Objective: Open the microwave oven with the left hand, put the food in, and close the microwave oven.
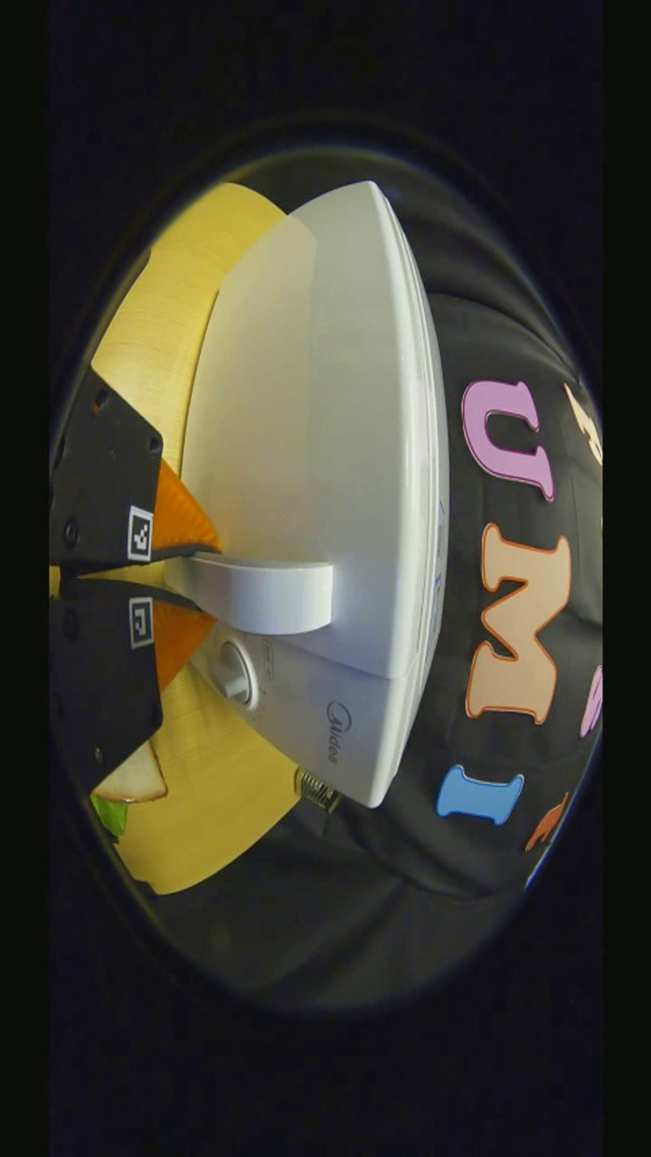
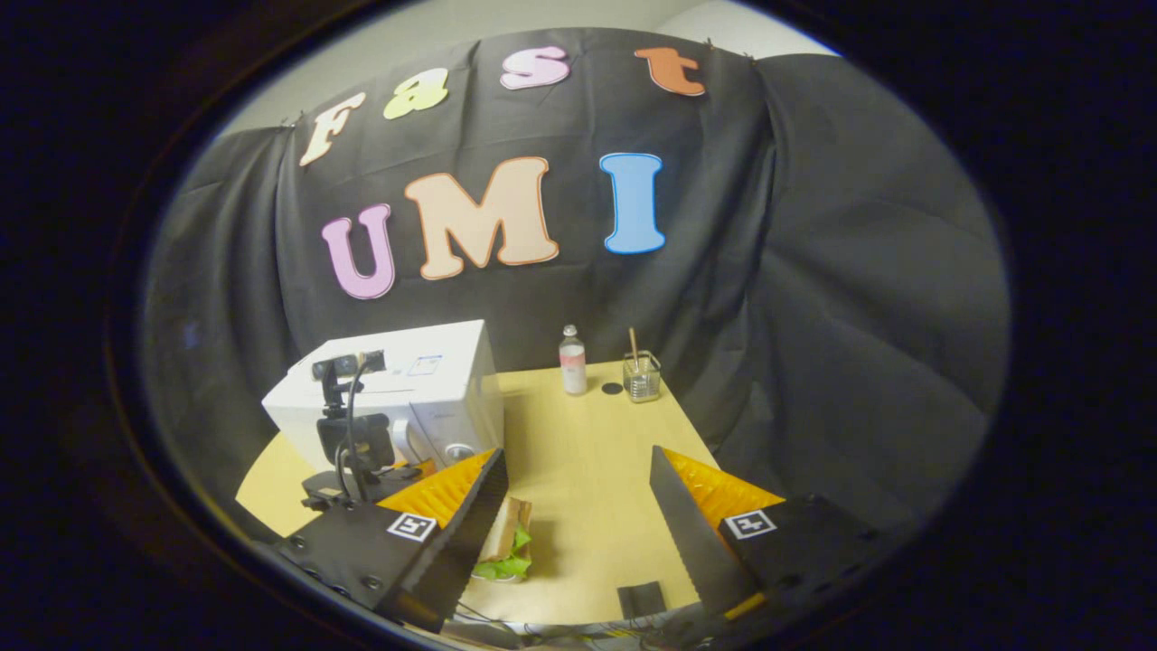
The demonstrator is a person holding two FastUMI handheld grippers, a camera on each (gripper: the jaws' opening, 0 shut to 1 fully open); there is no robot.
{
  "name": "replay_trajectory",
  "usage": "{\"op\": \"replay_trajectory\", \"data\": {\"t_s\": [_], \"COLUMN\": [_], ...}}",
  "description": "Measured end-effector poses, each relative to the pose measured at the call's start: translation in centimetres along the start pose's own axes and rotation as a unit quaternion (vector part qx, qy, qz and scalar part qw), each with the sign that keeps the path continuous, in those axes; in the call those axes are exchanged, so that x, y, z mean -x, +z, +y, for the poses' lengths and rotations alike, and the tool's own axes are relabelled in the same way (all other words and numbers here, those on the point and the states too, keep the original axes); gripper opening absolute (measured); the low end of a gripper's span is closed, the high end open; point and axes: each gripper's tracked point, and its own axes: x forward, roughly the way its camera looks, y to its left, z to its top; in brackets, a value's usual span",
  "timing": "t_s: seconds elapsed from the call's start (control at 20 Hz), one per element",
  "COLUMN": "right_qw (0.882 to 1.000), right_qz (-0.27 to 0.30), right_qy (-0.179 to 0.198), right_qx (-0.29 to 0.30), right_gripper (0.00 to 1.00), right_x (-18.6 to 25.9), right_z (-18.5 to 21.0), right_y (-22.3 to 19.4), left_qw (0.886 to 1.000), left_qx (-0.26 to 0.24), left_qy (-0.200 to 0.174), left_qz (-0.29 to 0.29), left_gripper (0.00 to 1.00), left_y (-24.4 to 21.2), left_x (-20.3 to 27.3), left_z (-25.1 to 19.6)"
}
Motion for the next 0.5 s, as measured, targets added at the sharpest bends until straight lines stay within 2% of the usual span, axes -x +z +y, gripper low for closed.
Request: {"op": "replay_trajectory", "data": {"t_s": [0.15,0.2,0.25,0.35,0.5], "right_qw": [1.000,1.000,1.000,1.000,1.000], "right_qz": [0.004,0.003,0.001,0.000,-0.003], "right_qy": [0.004,0.006,0.008,0.010,0.024], "right_qx": [-0.002,-0.003,-0.004,-0.006,0.001], "right_gripper": [0.97,0.99,0.97,0.97,0.97], "right_x": [-0.2,-0.2,-0.3,-0.5,-0.9], "right_z": [0.3,0.5,0.7,0.8,1.8], "right_y": [-0.2,-0.1,0.2,0.1,0.2], "left_qw": [1.000,1.000,1.000,1.000,0.999], "left_qx": [0.000,0.006,0.014,-0.013,-0.021], "left_qy": [-0.008,-0.009,-0.009,-0.023,-0.042], "left_qz": [-0.003,0.006,0.010,-0.013,-0.002], "left_gripper": [0.01,0.01,0.01,0.02,0.03], "left_y": [0.0,-0.5,-1.4,-2.0,-3.8], "left_x": [0.0,0.4,1.8,3.9,6.6], "left_z": [0.0,0.0,-0.1,0.2,0.6]}}
